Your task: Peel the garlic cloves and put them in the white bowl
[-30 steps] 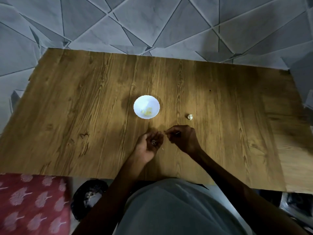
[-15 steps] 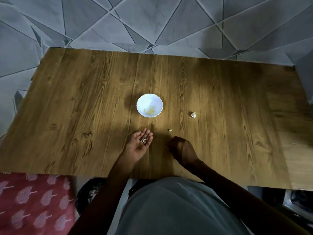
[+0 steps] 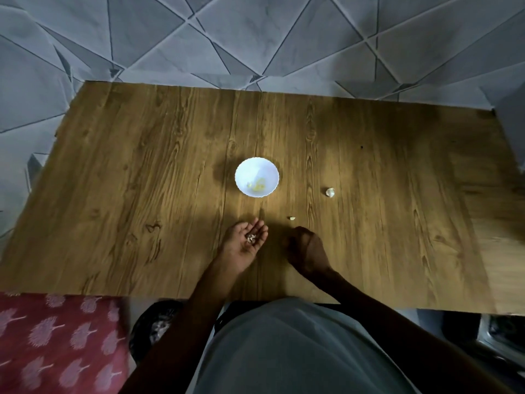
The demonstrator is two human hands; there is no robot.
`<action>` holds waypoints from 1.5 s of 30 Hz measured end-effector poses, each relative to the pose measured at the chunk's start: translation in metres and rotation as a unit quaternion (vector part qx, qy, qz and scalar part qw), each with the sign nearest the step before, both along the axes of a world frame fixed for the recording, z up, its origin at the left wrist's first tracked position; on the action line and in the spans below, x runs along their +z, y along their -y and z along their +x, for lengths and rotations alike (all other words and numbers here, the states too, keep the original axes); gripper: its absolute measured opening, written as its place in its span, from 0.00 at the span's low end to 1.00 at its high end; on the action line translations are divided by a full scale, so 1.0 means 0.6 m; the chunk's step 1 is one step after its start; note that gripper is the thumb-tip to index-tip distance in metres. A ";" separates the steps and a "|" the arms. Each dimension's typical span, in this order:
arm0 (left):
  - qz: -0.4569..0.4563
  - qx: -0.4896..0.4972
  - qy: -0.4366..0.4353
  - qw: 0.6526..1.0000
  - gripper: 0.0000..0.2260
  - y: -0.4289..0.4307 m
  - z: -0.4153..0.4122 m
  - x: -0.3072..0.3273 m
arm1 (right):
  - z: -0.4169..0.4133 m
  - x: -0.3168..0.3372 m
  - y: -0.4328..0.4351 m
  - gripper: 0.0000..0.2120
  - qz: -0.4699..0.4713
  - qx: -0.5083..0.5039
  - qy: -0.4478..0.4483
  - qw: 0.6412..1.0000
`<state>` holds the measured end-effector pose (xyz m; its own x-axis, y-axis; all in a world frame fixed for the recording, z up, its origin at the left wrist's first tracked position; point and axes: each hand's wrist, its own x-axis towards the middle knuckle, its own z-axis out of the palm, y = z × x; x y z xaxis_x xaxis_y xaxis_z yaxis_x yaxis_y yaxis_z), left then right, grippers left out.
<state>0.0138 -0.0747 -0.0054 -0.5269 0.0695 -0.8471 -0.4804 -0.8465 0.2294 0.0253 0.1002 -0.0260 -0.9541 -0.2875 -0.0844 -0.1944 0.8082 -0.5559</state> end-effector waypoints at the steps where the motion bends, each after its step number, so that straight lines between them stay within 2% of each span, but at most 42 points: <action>1: 0.004 0.000 -0.003 1.000 0.14 -0.004 0.001 0.001 | -0.002 0.012 0.011 0.08 -0.049 -0.037 0.010 0.998; 4: 0.008 -0.012 -0.004 1.000 0.14 -0.022 0.006 0.005 | 0.002 0.064 0.045 0.13 -0.127 -0.014 -0.022 0.992; 7: 0.013 -0.015 -0.018 1.000 0.13 -0.035 0.009 0.010 | 0.006 0.105 0.068 0.13 -0.080 0.048 -0.020 0.995; 10: 0.026 -0.011 -0.031 0.999 0.11 -0.030 0.019 0.022 | 0.011 0.119 0.072 0.13 -0.030 0.037 -0.032 0.998; 14: 0.035 0.018 -0.025 0.999 0.12 -0.023 0.042 0.034 | 0.014 0.127 0.075 0.06 -0.030 0.035 0.007 0.999; 17: 0.048 0.063 -0.026 0.997 0.09 -0.020 0.063 0.032 | 0.026 0.134 0.078 0.09 -0.013 0.093 -0.022 0.995; 20: 0.055 0.120 -0.016 0.991 0.08 -0.017 0.094 0.038 | 0.040 0.143 0.087 0.10 -0.018 0.107 -0.017 0.994; 24: 0.071 0.189 -0.035 0.979 0.15 0.000 0.151 0.056 | 0.069 0.152 0.109 0.19 -0.174 0.129 0.053 0.975; 26: 0.070 0.237 -0.051 0.968 0.15 0.030 0.198 0.052 | 0.100 0.151 0.138 0.16 -0.228 0.163 0.121 0.952; 32: 0.034 0.389 -0.025 0.920 0.13 0.153 0.376 0.000 | 0.213 0.118 0.261 0.08 -0.230 0.259 0.248 0.905; 35: 0.013 0.422 0.003 0.907 0.15 0.229 0.466 -0.052 | 0.283 0.072 0.350 0.08 -0.208 0.293 0.295 0.885; 38: -0.003 0.436 0.043 0.899 0.15 0.309 0.533 -0.124 | 0.349 -0.018 0.443 0.09 -0.161 0.284 0.350 0.878; 41: 0.000 0.446 0.098 0.890 0.18 0.398 0.586 -0.271 | 0.415 -0.167 0.543 0.09 -0.114 0.271 0.394 0.871; 45: 0.015 0.482 0.126 0.867 0.19 0.502 0.626 -0.521 | 0.487 -0.379 0.642 0.12 -0.123 0.265 0.422 0.858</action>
